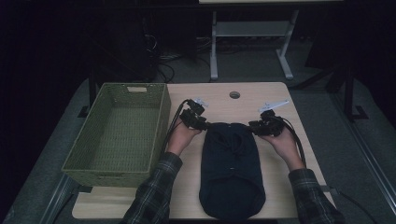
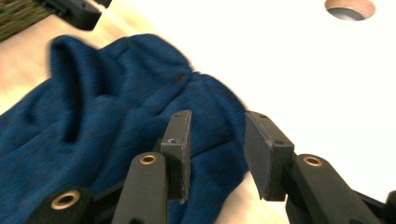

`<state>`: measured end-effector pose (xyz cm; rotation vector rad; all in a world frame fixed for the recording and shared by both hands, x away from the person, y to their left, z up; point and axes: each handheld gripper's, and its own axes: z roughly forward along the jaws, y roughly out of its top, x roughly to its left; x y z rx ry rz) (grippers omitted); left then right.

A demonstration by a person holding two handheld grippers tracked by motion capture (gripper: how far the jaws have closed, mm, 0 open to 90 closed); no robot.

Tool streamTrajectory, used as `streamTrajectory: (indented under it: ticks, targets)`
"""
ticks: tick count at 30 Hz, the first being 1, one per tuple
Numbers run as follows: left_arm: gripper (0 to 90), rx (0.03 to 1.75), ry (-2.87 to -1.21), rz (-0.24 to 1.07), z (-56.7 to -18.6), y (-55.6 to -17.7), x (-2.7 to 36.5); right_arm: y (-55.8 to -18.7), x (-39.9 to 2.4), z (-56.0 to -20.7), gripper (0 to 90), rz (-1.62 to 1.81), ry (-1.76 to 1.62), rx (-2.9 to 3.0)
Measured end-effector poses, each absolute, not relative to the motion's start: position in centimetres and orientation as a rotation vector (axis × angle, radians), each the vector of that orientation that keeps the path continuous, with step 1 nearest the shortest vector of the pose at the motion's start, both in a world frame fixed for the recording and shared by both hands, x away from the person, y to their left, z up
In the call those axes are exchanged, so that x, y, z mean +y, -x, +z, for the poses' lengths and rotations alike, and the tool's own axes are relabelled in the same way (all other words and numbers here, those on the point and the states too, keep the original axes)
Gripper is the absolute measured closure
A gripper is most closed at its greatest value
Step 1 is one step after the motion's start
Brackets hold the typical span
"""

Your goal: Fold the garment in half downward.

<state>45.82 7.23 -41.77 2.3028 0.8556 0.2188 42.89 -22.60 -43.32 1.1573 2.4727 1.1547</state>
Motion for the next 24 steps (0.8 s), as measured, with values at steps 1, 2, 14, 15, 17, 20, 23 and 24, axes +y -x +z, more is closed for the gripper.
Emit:
streamTrajectory:
  ticks: [1, 2, 14, 15, 17, 20, 23, 24]
  targets:
    - [57.7, 0.856, -2.303, 0.219, -41.8, -45.8, 7.2, -43.3, -22.6, -43.4, 61.2, 1.162, -1.175, 2.468]
    - [57.2, 0.863, -2.305, 0.207, -42.1, -46.4, 7.1, -43.6, -22.7, -43.5, 61.6, 1.168, -1.181, 2.453]
    - [54.1, 0.859, -2.349, 0.177, -44.5, -47.6, 6.1, -45.3, -23.2, -46.6, 58.4, 1.142, -1.283, 2.483]
    - [54.2, 0.857, -2.365, 0.168, -44.8, -47.6, 6.1, -45.3, -23.0, -47.0, 59.2, 1.122, -1.272, 2.502]
    - [54.6, 0.84, -2.38, 0.171, -45.0, -47.7, 6.0, -45.3, -23.1, -47.0, 61.8, 1.133, -1.295, 2.506]
    - [57.7, 0.83, -2.386, 0.154, -45.1, -47.8, 6.0, -45.4, -23.0, -47.0, 68.8, 1.142, -1.293, 2.518]
    - [67.9, 0.805, -2.384, 0.102, -45.4, -47.8, 6.0, -45.4, -22.9, -47.0, 76.0, 1.14, -1.295, 2.532]
    - [71.5, 0.8, -2.386, 0.096, -45.3, -47.8, 5.9, -45.3, -22.8, -47.0, 77.7, 1.144, -1.293, 2.531]
